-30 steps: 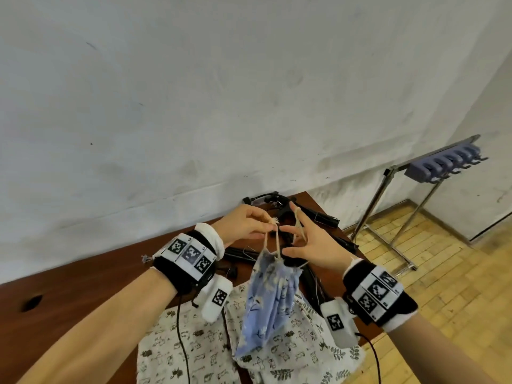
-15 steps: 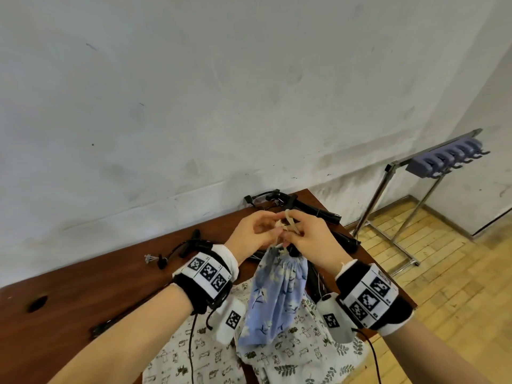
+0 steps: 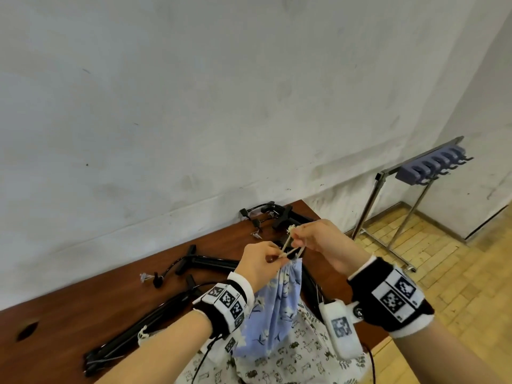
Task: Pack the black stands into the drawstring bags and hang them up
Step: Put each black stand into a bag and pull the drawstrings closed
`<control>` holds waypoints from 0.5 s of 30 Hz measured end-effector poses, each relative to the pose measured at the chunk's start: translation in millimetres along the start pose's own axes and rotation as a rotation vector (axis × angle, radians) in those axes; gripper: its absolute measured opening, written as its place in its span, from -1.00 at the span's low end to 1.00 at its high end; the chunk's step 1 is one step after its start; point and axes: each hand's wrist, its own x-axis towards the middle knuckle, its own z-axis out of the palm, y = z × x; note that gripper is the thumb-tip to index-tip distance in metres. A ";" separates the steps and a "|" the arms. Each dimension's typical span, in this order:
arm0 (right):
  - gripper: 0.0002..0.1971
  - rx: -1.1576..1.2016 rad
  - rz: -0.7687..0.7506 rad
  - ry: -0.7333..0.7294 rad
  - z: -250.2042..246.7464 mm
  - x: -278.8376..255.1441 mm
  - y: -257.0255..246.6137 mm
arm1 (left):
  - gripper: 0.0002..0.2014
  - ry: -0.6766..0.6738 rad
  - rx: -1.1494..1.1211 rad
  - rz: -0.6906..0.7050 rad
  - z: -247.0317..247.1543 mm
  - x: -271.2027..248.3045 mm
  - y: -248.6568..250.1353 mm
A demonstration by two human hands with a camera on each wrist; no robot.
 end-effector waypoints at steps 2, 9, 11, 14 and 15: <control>-0.61 0.044 0.058 0.005 -4.8 -4.5 -2.5 | -0.84 0.002 -0.023 0.036 0.5 -1.9 -0.9; -0.69 0.030 0.049 -0.020 -3.6 -12.3 -3.6 | -0.79 -0.064 -0.093 0.011 3.9 -3.1 5.3; -0.68 0.109 0.029 -0.106 -2.3 -9.9 -2.6 | -0.70 -0.064 -0.091 -0.002 2.4 -1.3 4.7; -0.67 0.219 -0.010 -0.262 -1.3 -7.3 -13.9 | -0.54 -0.056 -0.196 0.033 -1.9 7.6 15.3; -0.72 0.221 -0.014 -0.315 -1.3 -7.7 -18.7 | -0.37 -0.082 -0.280 0.039 -3.3 11.7 20.6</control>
